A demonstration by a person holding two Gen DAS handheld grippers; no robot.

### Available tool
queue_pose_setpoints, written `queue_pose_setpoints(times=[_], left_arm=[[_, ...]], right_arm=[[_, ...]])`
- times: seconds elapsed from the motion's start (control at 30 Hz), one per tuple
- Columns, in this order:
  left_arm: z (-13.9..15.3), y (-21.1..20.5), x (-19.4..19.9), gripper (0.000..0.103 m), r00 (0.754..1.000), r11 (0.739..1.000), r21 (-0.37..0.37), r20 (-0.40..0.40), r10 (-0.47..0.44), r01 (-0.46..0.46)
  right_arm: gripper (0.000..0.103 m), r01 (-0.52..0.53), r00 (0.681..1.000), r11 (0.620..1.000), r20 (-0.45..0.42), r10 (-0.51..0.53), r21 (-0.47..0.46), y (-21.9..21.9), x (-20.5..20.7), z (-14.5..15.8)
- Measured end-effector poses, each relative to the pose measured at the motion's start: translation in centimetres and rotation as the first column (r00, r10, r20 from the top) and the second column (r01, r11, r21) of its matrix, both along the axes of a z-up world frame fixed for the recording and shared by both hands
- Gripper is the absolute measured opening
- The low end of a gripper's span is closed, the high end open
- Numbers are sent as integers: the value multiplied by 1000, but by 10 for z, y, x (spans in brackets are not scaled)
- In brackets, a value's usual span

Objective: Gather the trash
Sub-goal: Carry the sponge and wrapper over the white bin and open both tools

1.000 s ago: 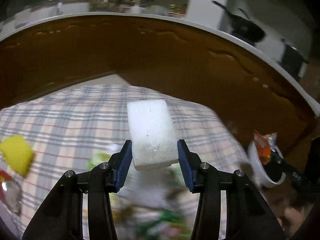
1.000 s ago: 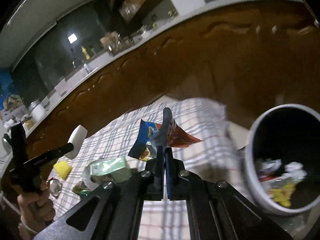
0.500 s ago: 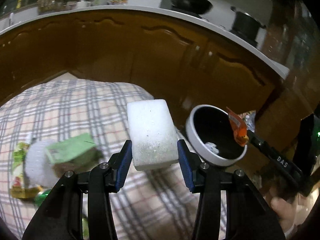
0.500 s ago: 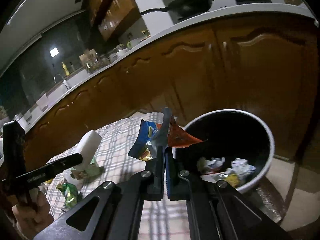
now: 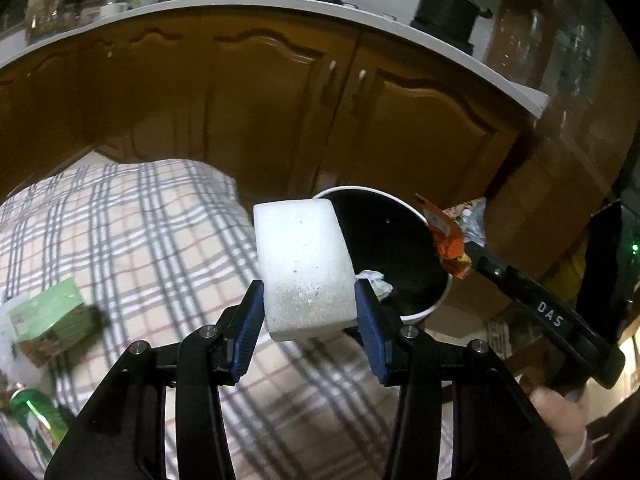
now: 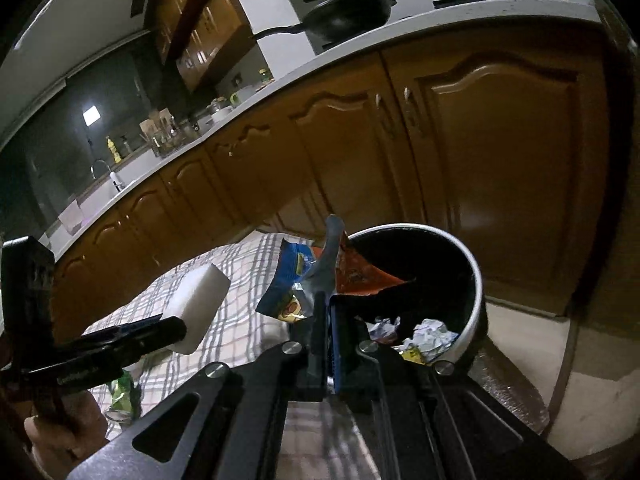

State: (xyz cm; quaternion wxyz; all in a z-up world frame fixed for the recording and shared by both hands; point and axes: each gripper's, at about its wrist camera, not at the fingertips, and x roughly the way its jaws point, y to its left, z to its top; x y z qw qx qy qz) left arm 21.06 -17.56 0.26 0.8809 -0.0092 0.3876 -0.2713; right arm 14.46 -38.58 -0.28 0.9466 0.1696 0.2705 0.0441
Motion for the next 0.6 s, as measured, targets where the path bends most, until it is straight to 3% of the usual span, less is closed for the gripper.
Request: queue_pose_setpoints(times=[0.6], left_arm=[[-26,-70,38,44,995,994,74,-57,-76,80]], right_arm=[[1,-14,996,1000,-86,15,14,-36,29,-28]])
